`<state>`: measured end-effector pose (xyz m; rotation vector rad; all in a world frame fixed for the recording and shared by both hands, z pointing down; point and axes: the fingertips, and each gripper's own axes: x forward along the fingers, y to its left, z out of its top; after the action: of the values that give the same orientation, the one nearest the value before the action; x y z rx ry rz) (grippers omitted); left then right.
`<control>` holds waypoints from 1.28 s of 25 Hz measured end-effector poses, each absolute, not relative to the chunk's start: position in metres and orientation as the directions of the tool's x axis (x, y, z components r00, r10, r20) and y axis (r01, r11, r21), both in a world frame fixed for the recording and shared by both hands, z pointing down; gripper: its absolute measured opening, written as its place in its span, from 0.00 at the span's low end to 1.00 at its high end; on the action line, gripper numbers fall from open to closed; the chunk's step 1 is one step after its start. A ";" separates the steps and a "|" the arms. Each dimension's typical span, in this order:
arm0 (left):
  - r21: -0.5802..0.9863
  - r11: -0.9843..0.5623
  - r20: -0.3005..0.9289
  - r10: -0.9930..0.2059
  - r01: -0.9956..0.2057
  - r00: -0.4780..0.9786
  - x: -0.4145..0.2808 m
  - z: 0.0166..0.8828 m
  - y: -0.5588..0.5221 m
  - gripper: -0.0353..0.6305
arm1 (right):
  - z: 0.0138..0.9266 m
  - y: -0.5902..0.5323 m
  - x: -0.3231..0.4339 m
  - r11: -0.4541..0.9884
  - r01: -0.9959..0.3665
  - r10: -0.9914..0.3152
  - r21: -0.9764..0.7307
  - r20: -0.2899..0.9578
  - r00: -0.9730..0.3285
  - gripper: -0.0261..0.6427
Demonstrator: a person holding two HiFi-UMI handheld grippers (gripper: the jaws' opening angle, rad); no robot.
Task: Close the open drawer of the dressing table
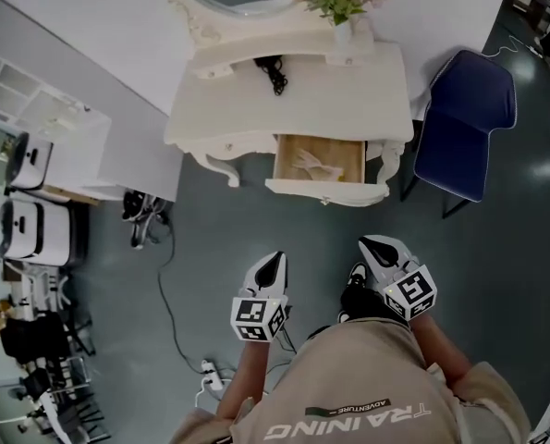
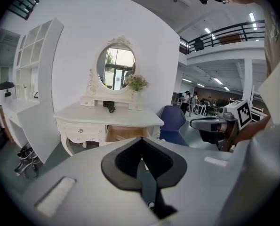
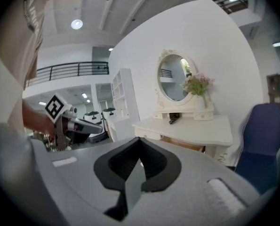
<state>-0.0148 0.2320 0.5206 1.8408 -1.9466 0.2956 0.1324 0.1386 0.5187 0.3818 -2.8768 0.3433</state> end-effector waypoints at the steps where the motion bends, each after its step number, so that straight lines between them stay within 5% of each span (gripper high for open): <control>1: 0.139 0.089 0.462 -0.887 -0.986 -0.014 -0.021 0.520 0.222 0.08 | 0.517 0.124 0.131 0.928 -0.296 -0.243 -0.227 0.234 -0.941 0.04; 16: 0.135 0.184 0.451 -0.886 -0.974 -0.105 -0.076 0.490 0.160 0.08 | 0.512 0.052 0.077 0.937 -0.241 -0.172 -0.251 0.270 -0.947 0.04; 32: 0.181 0.003 0.425 -0.902 -0.983 0.076 -0.150 0.520 0.076 0.08 | 0.499 0.001 0.017 0.895 -0.399 -0.322 -0.200 0.331 -0.887 0.04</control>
<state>-0.1497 0.0763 0.5199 1.9370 -1.8632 0.2580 0.0167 0.0005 0.4988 0.5393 -2.7702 0.3812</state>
